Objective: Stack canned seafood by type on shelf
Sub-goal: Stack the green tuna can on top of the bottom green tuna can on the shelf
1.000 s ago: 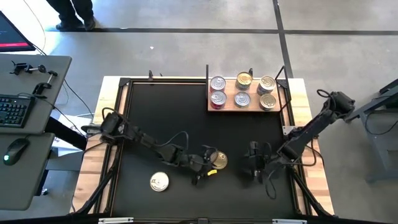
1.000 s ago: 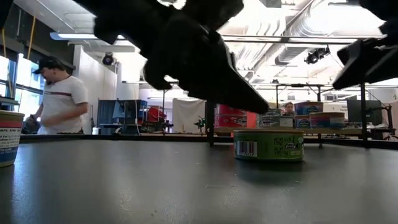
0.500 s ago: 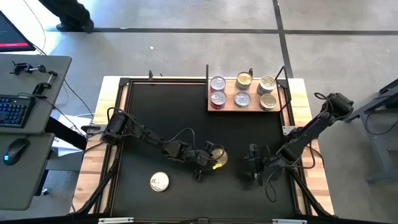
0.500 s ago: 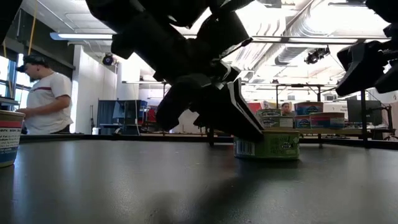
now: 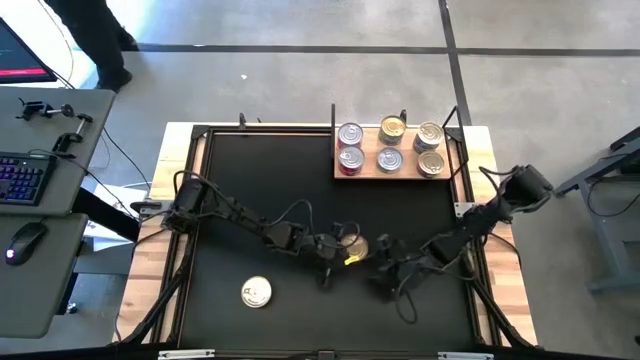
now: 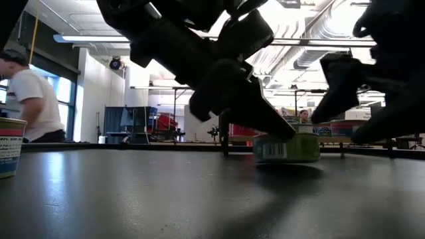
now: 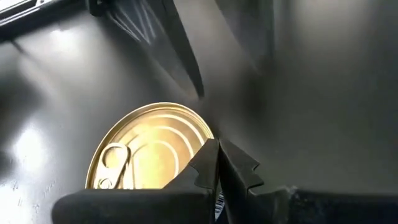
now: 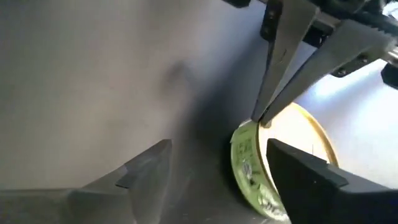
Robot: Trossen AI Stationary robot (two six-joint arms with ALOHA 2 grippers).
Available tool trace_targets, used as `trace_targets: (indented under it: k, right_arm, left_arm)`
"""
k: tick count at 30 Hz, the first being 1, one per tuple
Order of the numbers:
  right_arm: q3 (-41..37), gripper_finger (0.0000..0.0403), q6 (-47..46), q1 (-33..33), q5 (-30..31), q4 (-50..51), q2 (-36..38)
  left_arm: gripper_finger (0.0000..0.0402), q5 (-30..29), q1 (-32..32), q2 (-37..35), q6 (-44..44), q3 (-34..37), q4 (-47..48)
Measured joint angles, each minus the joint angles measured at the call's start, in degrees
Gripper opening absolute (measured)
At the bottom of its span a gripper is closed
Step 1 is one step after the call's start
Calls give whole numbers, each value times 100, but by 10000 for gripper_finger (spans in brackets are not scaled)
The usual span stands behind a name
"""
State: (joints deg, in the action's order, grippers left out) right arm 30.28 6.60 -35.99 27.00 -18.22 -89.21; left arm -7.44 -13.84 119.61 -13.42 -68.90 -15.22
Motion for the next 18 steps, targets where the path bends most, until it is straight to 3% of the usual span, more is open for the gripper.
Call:
trace_targets:
  k: [4, 10, 18]
  right_arm:
    - [211, 281, 568, 150, 89, 206, -174]
    - [405, 288, 1293, 162, 1319, 508, -508]
    - [433, 270, 1124, 160, 1809, 435, -895]
  left_arm:
    - [1, 122, 89, 0, 273, 1, -172]
    - [0, 206, 152, 0, 482, 2, -437]
    - [0, 265, 150, -4, 779, 2, -628]
